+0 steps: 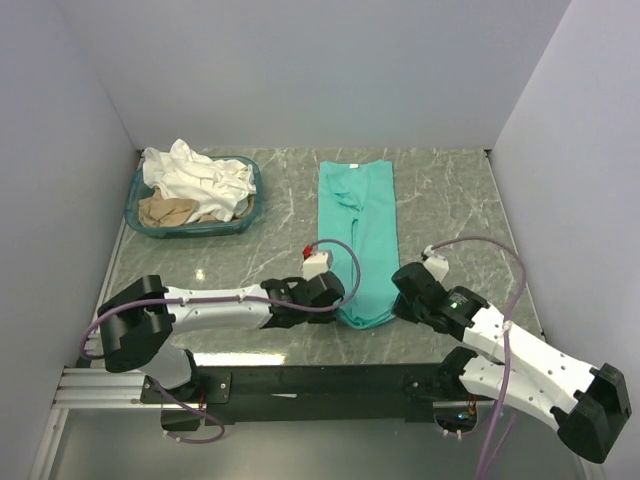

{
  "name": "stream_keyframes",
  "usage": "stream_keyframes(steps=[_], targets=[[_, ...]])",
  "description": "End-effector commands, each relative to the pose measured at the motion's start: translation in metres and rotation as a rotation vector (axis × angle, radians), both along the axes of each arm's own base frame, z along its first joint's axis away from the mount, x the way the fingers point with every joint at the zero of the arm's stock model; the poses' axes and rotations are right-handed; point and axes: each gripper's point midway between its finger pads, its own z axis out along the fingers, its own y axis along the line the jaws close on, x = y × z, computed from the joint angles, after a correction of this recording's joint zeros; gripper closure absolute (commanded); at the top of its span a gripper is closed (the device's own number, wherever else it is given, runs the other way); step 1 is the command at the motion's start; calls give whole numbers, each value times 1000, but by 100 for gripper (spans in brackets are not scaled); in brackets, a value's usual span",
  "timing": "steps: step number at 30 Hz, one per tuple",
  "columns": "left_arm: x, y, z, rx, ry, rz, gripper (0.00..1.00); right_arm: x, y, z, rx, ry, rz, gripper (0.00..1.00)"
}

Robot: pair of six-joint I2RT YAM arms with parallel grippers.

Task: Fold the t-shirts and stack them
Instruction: Fold the tshirt

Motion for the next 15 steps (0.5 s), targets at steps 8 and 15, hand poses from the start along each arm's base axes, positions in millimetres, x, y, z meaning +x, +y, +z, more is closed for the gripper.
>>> stream_keyframes(steps=[8, 15], targets=[[95, -16, 86, -101, -218, 15, 99, 96, -5, 90, 65, -314, -59, 100], [150, -16, 108, -90, -267, 38, 99, 140, -2, 107, 83, -333, -44, 100]])
